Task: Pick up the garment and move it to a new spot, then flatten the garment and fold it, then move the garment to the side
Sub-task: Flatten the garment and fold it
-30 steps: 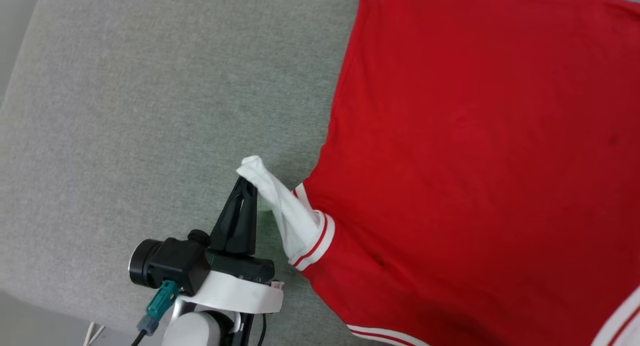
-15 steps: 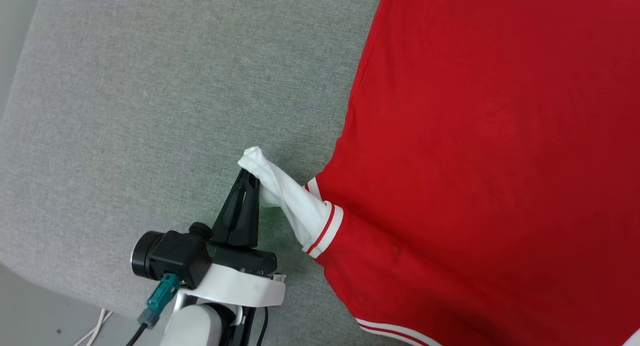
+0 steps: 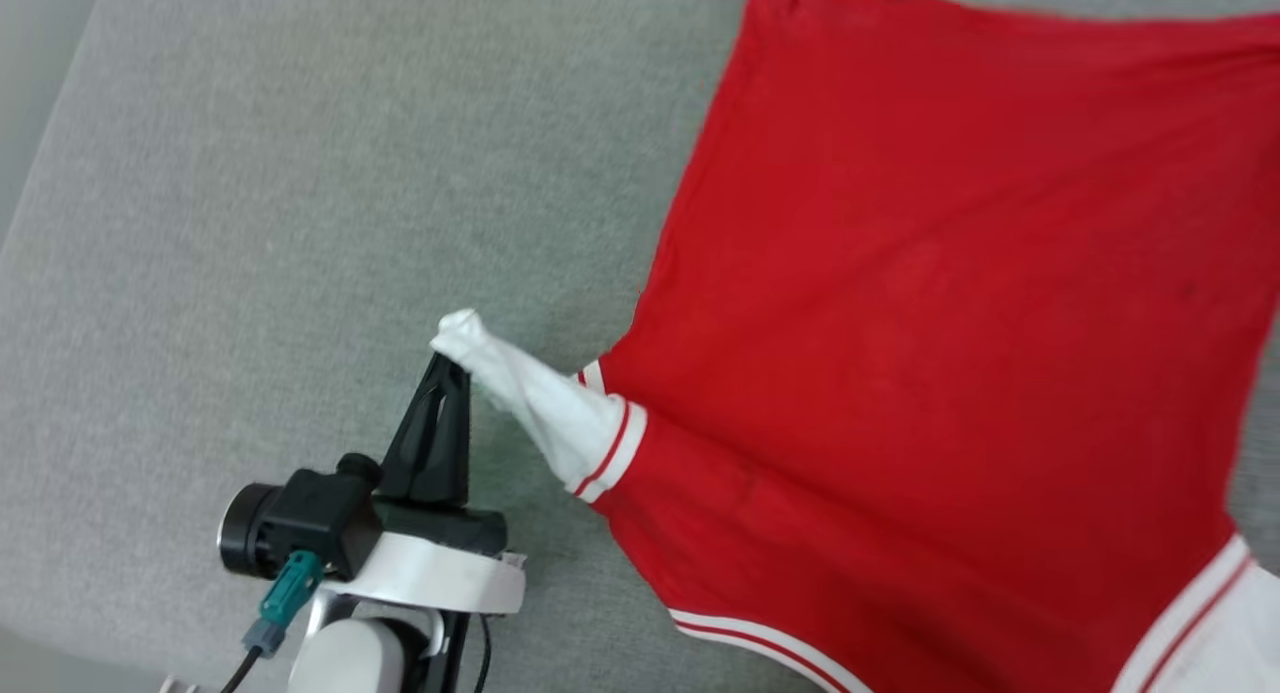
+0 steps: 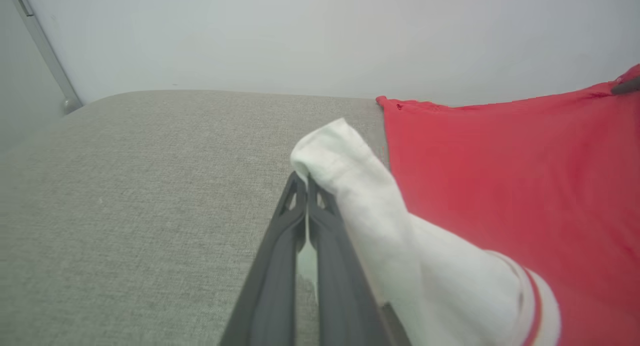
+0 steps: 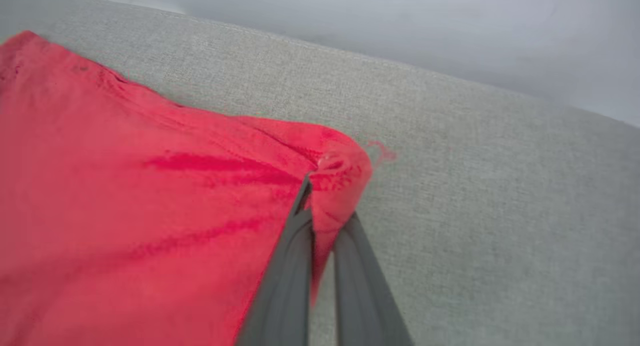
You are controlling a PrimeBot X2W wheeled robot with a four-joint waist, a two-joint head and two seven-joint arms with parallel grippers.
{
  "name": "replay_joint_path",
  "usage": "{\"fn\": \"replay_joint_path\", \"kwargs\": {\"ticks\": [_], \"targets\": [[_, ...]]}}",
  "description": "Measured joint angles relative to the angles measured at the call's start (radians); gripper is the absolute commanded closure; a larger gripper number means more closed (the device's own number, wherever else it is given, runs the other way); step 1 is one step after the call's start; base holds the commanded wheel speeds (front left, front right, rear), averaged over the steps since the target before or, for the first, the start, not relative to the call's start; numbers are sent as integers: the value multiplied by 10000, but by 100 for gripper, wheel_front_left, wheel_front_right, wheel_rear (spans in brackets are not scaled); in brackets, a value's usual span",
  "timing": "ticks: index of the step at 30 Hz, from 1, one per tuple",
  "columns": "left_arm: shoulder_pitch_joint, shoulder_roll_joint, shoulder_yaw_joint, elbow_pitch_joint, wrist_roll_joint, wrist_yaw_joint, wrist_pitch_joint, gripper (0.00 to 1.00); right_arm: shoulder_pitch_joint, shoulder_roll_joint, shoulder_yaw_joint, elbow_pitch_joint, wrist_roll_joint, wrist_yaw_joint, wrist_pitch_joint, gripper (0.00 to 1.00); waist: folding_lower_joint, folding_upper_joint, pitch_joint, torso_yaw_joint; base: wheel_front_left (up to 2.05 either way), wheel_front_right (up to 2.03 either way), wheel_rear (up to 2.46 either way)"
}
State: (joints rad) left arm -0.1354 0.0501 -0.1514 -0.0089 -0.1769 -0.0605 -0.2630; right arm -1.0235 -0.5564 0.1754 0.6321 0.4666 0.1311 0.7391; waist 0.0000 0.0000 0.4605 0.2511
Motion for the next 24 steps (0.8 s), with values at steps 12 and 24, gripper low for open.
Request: {"fn": "replay_joint_path", "kwargs": {"ticks": [12, 24], "targets": [[1257, 90, 1574, 663, 67, -56, 0, 100, 2999, -1864, 1896, -2345, 1526, 4, -869, 100, 0, 0, -1800, -1561, 0, 0, 0], [1986, 339, 2512, 1120, 132, -163, 0, 100, 9352, -1248, 454, -3446, 2506, 4, -1582, 100, -1, 0, -2984, -3820, 0, 0, 0]]}}
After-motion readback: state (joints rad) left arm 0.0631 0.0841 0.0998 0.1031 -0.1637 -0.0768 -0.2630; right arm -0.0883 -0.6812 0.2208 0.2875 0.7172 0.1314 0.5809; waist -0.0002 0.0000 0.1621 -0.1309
